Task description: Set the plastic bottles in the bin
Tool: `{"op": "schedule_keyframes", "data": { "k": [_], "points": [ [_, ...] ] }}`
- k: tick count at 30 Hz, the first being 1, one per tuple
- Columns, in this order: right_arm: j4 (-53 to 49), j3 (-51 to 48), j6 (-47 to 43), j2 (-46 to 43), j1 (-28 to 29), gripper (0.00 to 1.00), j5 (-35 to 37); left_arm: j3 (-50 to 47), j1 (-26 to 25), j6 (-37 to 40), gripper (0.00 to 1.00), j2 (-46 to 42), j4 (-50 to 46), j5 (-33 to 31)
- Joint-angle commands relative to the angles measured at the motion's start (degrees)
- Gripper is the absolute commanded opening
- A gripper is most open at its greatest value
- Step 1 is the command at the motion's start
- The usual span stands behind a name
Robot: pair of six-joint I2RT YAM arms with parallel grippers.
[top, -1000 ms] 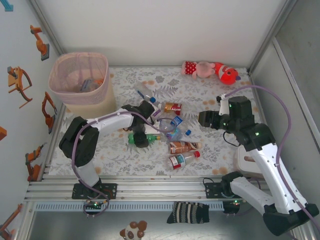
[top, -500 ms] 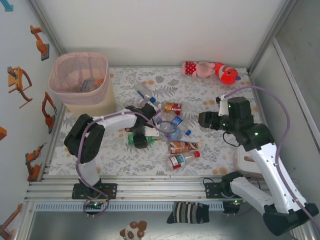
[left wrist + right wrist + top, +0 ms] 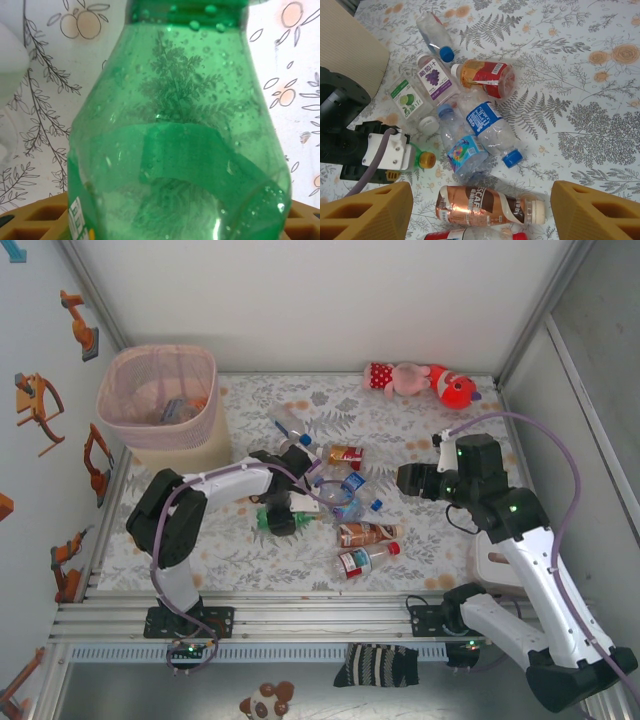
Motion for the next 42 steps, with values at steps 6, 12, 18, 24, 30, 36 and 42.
{"op": "schedule_keyframes", "data": {
  "k": [6, 12, 18, 24, 30, 36, 42],
  "points": [
    [-1.79, 2.88, -0.89, -1.04, 0.1, 0.72, 1.54, 1.73, 1.27, -0.73, 0.51, -8.2, -2.27, 7.33],
    [-2.35, 4.34, -1.16, -1.13, 0.1, 0.72, 1.76, 4.17, 3.85, -1.65, 0.46, -14.36, -3.15, 11.88],
    [-2.32, 4.94, -1.2, -0.93, 0.11, 0.72, 1.49, 7.48, 6.5, -3.04, 0.44, -21.65, -2.01, 14.51],
    [-2.35, 5.28, -1.33, -1.08, 0.12, 0.72, 1.41, 14.09, 8.12, -4.83, 0.43, -25.97, -2.18, 11.81],
    [-2.34, 5.56, -1.55, -1.0, 0.12, 0.72, 1.49, 25.3, 10.07, -7.52, 0.43, -25.35, -5.94, 2.89],
    [-2.2, 5.87, -1.8, -0.78, 0.13, 0.72, 1.18, 34.14, 16.28, -9.27, 0.46, -23.66, -7.67, -2.27],
    [-2.24, 5.65, -2.14, -0.95, 0.15, 0.72, 1.4, 40.52, 27.26, -14.73, 0.46, -21.73, -6.77, -3.01]
  ]
}}
